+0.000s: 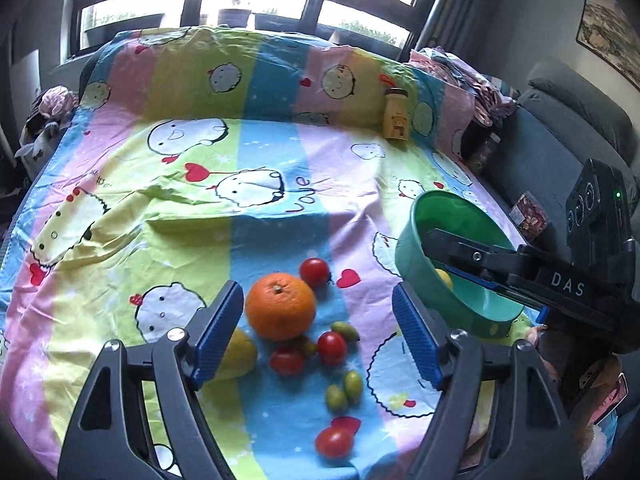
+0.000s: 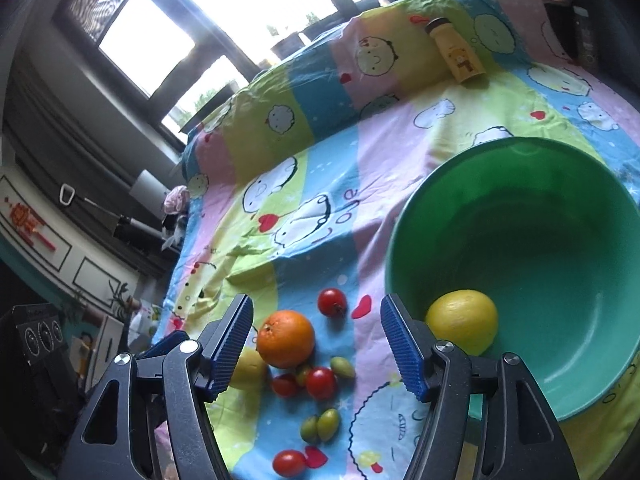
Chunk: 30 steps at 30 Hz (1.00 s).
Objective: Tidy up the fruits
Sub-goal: 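Move the right gripper back to the fruit cluster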
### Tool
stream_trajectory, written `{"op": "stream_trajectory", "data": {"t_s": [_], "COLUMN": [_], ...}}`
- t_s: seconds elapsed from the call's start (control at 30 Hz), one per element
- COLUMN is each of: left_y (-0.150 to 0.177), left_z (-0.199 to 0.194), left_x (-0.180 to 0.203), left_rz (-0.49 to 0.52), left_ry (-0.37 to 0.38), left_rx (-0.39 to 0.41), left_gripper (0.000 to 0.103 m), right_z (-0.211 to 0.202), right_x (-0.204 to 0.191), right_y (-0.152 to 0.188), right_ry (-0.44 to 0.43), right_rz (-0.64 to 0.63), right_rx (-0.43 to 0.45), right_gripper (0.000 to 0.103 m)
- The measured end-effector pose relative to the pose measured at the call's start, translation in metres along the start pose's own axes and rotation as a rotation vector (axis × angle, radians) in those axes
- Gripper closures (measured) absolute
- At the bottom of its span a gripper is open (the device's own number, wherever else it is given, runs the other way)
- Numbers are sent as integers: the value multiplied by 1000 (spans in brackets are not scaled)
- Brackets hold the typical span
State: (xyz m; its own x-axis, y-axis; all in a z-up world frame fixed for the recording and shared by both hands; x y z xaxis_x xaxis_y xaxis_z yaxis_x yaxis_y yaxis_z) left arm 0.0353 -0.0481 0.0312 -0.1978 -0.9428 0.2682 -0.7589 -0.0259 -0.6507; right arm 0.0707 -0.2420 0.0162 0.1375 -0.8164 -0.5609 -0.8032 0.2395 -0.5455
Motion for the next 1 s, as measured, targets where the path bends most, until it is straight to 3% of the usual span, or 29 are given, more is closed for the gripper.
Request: {"op": "stream_trajectory", "data": {"t_s": [0.1, 0.27, 0.43, 1.0], "left_y": [8, 20, 34, 41], "left_z": [-5, -1, 3, 25], "left_x": [-24, -48, -71, -85], "left_rz": [-57, -87, -137, -181], "left_ry": [30, -74, -81, -84], "left_rx": [-5, -18, -41, -125], "left_gripper": [23, 23, 23, 22], "right_z": [15, 36, 53, 81], "right_x": [-7, -21, -35, -63], "right_y": [5, 12, 20, 38], "right_ry": [-8, -10, -26, -97], "right_rz": [-1, -10, -34, -59], "right_rx": [-35, -77, -126, -236], "right_gripper": [32, 32, 32, 32]}}
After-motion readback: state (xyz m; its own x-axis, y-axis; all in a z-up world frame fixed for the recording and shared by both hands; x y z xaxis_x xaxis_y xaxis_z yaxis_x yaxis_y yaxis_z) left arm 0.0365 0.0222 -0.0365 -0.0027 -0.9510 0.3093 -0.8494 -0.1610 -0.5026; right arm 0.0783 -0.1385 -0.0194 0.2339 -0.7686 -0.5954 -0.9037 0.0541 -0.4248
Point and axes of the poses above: each gripper's, at about its wrist camera, not at the fingertips, and z roughly the way its jaws point, x to its right, y to its underside, the point moved 1 cm from there along z, roughly the way its jaws point, and after that the axes turned 3 degrees about -x, right-handed, at the moved point
